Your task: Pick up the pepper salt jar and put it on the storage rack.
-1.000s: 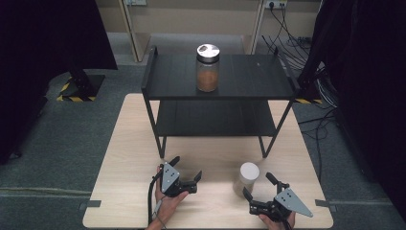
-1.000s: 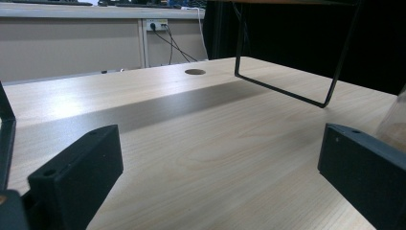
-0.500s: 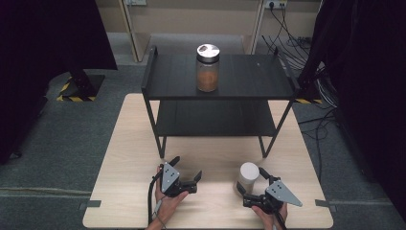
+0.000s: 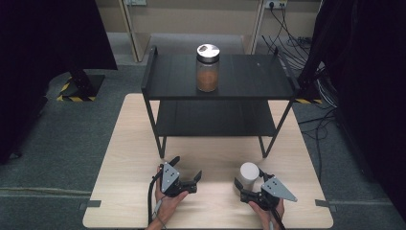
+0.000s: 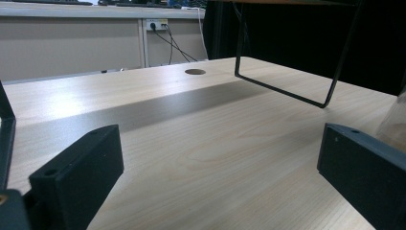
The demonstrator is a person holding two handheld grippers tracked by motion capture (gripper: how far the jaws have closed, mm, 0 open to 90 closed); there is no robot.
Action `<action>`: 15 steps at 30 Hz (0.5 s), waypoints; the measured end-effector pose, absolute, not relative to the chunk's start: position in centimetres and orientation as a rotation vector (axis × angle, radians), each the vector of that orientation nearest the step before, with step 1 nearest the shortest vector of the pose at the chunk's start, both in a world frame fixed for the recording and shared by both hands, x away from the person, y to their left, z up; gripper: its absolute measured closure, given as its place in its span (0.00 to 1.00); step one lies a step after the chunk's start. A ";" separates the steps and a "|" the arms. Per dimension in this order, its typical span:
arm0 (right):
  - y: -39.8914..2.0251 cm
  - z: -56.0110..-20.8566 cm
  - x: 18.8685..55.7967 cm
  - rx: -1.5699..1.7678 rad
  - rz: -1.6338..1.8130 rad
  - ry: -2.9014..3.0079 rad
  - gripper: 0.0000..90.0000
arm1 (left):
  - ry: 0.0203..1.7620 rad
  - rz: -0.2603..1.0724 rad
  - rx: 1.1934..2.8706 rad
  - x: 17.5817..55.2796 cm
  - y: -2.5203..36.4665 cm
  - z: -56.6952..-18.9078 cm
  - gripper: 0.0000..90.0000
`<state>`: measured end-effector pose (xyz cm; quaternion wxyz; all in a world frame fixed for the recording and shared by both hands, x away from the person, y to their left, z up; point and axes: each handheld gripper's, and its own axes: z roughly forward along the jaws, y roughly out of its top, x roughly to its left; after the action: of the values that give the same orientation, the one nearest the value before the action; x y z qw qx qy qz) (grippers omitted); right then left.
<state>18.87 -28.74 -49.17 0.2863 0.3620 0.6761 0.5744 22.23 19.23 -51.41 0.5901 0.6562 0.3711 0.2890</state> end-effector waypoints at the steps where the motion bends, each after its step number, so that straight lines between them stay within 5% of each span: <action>1: -28.7 -49.2 18.9 0.965 1.534 1.809 0.22 | 0.863 0.674 1.528 22.2 19.2 -51.4 0.01; 15: -29.0 -49.1 19.0 0.958 1.538 1.821 0.38 | 0.865 0.677 1.530 22.2 19.1 -51.4 0.03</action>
<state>18.96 -28.96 -49.05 0.2824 0.3577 0.6801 0.5743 22.21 19.14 -51.37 0.5884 0.6568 0.3714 0.2907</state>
